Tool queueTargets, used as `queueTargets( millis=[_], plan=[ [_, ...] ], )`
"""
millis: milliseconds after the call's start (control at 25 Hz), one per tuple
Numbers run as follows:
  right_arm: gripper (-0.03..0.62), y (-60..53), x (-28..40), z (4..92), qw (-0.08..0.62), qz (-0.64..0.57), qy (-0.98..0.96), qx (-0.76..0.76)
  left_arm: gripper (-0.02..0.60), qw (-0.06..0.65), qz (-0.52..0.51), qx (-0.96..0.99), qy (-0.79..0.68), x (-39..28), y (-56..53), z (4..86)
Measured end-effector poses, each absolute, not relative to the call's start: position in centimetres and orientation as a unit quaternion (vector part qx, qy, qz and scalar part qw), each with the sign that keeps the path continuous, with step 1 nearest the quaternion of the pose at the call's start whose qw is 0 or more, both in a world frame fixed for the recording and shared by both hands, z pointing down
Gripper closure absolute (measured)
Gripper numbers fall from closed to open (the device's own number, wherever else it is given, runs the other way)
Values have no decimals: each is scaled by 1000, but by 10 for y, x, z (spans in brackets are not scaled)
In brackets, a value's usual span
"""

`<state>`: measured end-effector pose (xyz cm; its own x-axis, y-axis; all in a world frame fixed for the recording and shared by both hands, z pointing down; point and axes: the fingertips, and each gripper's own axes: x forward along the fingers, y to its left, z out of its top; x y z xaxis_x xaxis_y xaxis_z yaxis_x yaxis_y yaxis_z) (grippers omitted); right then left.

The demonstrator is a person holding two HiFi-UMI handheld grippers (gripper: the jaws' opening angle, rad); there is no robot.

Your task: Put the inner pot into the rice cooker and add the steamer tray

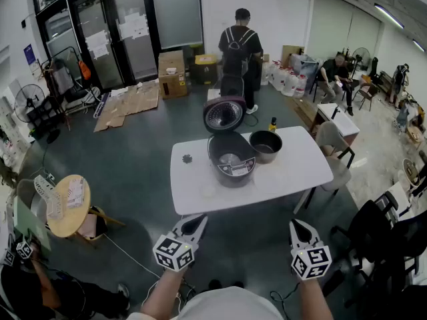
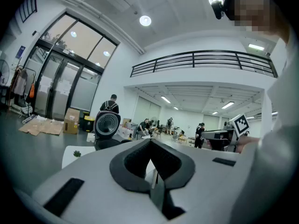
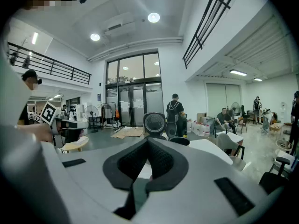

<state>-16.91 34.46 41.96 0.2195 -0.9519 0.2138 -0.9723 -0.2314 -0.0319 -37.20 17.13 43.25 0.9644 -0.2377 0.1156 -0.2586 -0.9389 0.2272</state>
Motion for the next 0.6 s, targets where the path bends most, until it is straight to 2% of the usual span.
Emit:
queueTargets(
  millis=[360,600],
  plan=[
    [583,344,-169,415,56,91,-622,776,568,123,47,983,-127,-367,173,433],
    [582,346,-166,418,22,115,-622,774,568,130,55,982,-130,-362,175,434]
  ],
)
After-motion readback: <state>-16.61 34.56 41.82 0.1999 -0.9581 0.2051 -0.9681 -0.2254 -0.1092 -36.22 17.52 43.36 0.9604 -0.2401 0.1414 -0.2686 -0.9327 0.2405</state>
